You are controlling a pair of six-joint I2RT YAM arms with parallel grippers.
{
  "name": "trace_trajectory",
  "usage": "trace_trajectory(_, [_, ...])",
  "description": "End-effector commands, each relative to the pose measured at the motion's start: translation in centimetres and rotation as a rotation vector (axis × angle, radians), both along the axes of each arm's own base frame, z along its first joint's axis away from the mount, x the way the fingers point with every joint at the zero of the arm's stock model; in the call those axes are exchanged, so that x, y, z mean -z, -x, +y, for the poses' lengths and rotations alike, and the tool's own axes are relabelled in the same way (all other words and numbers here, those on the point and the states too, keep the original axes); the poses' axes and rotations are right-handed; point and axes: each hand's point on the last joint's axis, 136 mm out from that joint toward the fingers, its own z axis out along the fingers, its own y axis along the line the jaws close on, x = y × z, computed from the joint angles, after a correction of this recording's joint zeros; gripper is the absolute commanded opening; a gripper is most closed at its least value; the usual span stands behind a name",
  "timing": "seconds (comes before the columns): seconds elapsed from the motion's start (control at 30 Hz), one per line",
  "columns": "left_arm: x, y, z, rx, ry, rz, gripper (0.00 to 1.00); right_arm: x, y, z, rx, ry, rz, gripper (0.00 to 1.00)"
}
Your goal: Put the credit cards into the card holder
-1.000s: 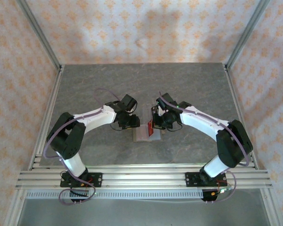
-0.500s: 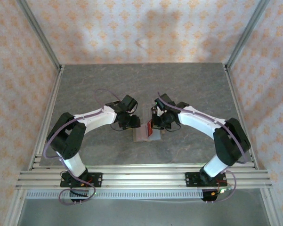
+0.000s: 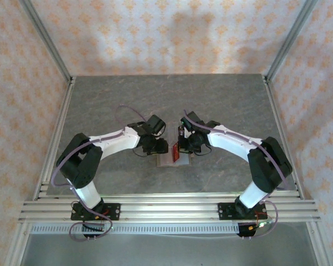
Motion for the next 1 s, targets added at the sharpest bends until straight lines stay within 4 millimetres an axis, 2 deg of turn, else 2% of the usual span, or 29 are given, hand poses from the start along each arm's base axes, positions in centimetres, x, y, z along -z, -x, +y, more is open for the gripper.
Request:
trace_trajectory(0.0, [1.1, 0.5, -0.8, 0.011, -0.008, 0.009, 0.42, 0.8, 0.1, -0.1, 0.012, 0.021, 0.007, 0.01])
trace_trajectory(0.23, [2.1, 1.1, -1.0, 0.013, -0.015, 0.024, 0.42, 1.0, 0.0, 0.2, 0.009, 0.008, 0.015, 0.12])
trace_trajectory(0.47, [2.7, 1.4, -0.8, 0.007, -0.019, 0.034, 0.42, 1.0, -0.1, 0.6, 0.009, -0.007, 0.016, 0.16])
trace_trajectory(0.8, [2.7, 1.4, -0.6, 0.002, -0.021, 0.033, 0.41, 1.3, 0.0, 1.1, -0.002, -0.011, 0.025, 0.14])
trace_trajectory(0.97, [2.5, 1.5, -0.5, 0.001, -0.023, 0.031, 0.41, 1.0, -0.1, 1.1, -0.002, -0.006, 0.019, 0.06])
